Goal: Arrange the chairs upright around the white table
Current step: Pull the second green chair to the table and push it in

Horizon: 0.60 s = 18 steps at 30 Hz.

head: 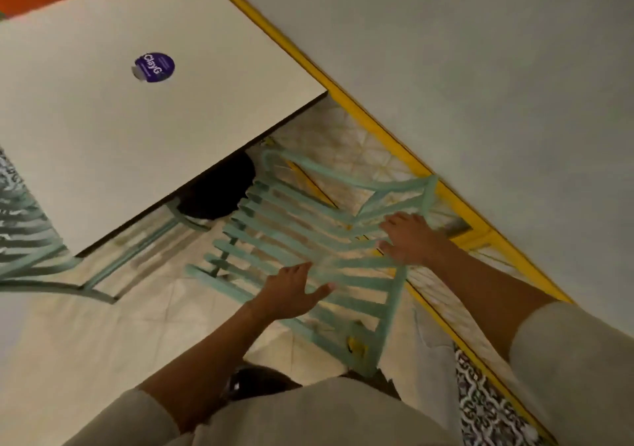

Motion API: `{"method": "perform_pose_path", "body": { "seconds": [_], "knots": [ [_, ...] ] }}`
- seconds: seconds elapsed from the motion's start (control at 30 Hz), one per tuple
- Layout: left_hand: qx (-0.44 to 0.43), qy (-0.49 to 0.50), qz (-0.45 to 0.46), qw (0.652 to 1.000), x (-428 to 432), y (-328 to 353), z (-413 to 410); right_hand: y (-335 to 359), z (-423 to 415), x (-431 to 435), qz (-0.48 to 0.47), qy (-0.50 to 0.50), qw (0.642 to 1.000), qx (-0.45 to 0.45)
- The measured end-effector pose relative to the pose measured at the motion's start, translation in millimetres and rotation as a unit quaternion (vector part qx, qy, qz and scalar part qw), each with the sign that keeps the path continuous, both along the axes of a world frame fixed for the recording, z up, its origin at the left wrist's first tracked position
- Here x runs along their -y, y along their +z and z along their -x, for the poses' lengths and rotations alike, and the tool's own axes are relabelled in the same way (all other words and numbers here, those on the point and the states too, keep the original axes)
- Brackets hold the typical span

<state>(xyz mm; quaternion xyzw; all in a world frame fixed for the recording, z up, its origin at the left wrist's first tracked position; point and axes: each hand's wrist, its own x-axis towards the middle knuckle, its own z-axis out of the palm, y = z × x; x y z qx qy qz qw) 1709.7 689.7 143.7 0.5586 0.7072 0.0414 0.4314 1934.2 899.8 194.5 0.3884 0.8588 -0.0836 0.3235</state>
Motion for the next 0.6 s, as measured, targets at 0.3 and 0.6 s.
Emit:
{"method": "perform_pose_path", "body": {
  "seconds": [0.3,0.6],
  "knots": [
    [0.086,0.178,0.157,0.968,-29.5,-5.8,-195.7,-36.6,-48.2,-66.0,0.023,0.210,0.977,0.021],
    [-0.144,0.254,0.036,0.956,-28.3,-30.7,-240.0,-59.7,-63.9,-74.8,-0.011,0.278,0.959,-0.044]
  ]
}}
